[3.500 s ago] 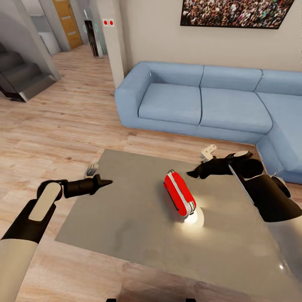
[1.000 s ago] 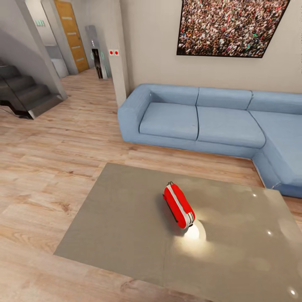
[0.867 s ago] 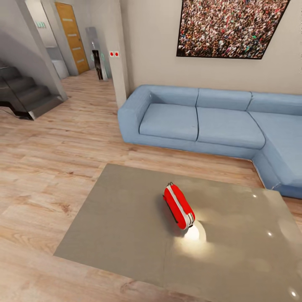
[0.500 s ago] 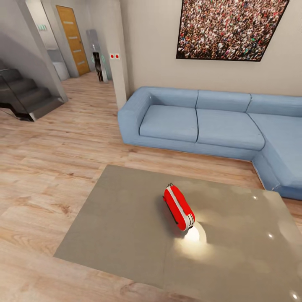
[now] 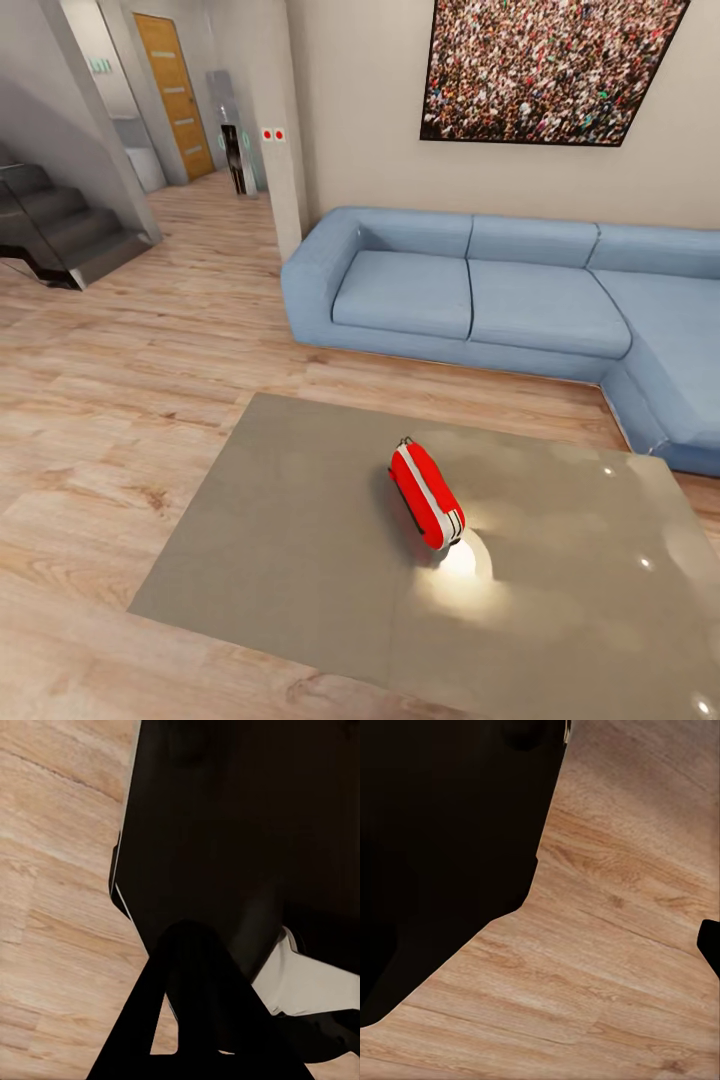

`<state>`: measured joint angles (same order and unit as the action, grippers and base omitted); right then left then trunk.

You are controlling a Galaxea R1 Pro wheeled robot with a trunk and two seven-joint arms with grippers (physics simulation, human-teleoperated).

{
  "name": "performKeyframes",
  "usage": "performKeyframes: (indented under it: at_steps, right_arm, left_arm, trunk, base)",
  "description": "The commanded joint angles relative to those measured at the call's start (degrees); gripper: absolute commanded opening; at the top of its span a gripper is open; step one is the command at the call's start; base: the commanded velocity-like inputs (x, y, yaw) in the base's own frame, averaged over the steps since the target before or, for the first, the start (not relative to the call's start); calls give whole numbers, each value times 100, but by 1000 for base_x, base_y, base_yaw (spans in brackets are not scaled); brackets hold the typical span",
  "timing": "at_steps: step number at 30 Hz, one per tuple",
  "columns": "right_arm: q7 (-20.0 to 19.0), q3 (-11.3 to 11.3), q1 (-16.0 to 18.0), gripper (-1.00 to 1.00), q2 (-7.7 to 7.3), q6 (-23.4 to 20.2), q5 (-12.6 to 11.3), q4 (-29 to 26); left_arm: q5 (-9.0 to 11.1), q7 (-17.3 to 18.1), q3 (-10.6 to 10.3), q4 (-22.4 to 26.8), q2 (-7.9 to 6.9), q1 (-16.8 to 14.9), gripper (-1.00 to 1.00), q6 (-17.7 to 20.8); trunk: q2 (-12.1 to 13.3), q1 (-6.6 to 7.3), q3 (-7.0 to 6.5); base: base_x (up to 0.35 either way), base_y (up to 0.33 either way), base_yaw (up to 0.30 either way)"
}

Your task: Turn on the radio receiver that's on the table in the living room.

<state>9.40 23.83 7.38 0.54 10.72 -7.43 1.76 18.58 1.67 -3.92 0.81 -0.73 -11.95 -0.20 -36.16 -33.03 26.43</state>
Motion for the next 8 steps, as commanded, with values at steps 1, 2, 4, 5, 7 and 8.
performKeyframes:
  at_steps: [1, 2, 4, 5, 7, 8]
  right_arm:
    - [0, 3, 0, 100, 0, 0, 1, 0]
    - [0, 8, 0, 100, -1, 0, 7, 0]
    - [0, 29, 0, 100, -1, 0, 17, 0]
    - [0, 34, 0, 100, -1, 0, 19, 0]
    - [0, 39, 0, 100, 3, 0, 21, 0]
    - [0, 40, 0, 100, 4, 0, 21, 0]
  left_arm:
    - [5, 0, -1, -2, -1, 0, -100, 1]
    - [6, 0, -2, -2, -3, 0, -100, 1]
    - [-6, 0, -5, 5, 1, 0, -100, -4]
    - [-9, 0, -6, 9, 2, 0, -100, -5]
    - [-11, 0, -2, 17, 2, 0, -100, -5]
    - [-11, 0, 0, 18, 3, 0, -100, -6]
  trunk:
    - [0, 0, 0]
    - [0, 0, 0]
    - [0, 0, 0]
    - [0, 0, 0]
    - [0, 0, 0]
    - [0, 0, 0]
  base:
    - [0, 0, 0]
    - [0, 0, 0]
    - [0, 0, 0]
    - [0, 0, 0]
    - [0, 0, 0]
    - [0, 0, 0]
